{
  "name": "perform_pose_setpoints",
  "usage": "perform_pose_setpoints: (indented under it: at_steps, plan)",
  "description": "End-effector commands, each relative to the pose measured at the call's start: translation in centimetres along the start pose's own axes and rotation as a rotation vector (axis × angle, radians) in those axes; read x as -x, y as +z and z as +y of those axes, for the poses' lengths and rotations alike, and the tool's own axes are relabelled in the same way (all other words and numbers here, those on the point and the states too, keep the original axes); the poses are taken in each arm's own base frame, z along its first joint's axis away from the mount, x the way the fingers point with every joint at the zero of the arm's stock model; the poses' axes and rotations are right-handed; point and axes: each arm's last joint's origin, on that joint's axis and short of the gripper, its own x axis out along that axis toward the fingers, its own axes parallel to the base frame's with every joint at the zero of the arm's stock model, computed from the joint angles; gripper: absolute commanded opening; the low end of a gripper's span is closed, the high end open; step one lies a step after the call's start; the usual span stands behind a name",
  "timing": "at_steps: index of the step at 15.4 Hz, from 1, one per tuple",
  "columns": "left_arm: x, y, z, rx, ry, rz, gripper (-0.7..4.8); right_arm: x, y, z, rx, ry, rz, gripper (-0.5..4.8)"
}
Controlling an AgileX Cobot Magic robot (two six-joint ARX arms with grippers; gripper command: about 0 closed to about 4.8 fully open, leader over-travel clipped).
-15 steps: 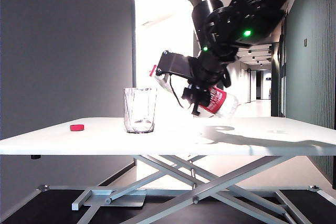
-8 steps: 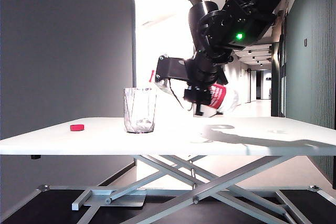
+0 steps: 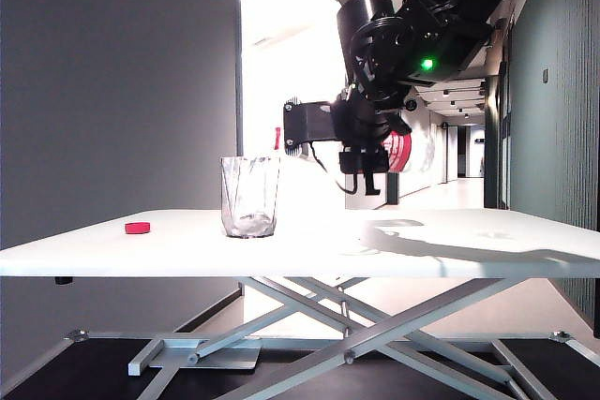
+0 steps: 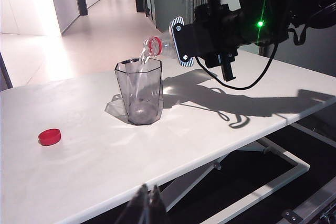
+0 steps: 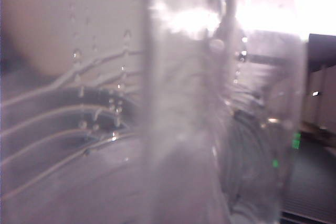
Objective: Pick up the mineral water bottle on the table and pour water into the mug until it's half full.
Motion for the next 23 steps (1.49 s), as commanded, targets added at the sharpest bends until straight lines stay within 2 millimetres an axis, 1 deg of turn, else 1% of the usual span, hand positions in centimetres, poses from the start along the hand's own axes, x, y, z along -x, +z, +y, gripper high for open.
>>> perform_pose_setpoints:
  at_steps: [1, 20, 23]
  plan:
    - [0.01, 0.16, -0.01, -0.001, -0.004, -0.010, -0.06, 0.44, 0.08, -2.16, 0.005, -0.116, 0.005, 2.15]
    - [0.01, 0.15, -0.01, -0.001, -0.004, -0.009, -0.06, 0.46, 0.05, -2.20, 0.023, -0.120, 0.027, 2.15]
    - [0.01, 0.15, -0.01, -0.001, -0.004, -0.009, -0.06, 0.46, 0.05, -2.17, -0.064, -0.119, 0.022, 2.15]
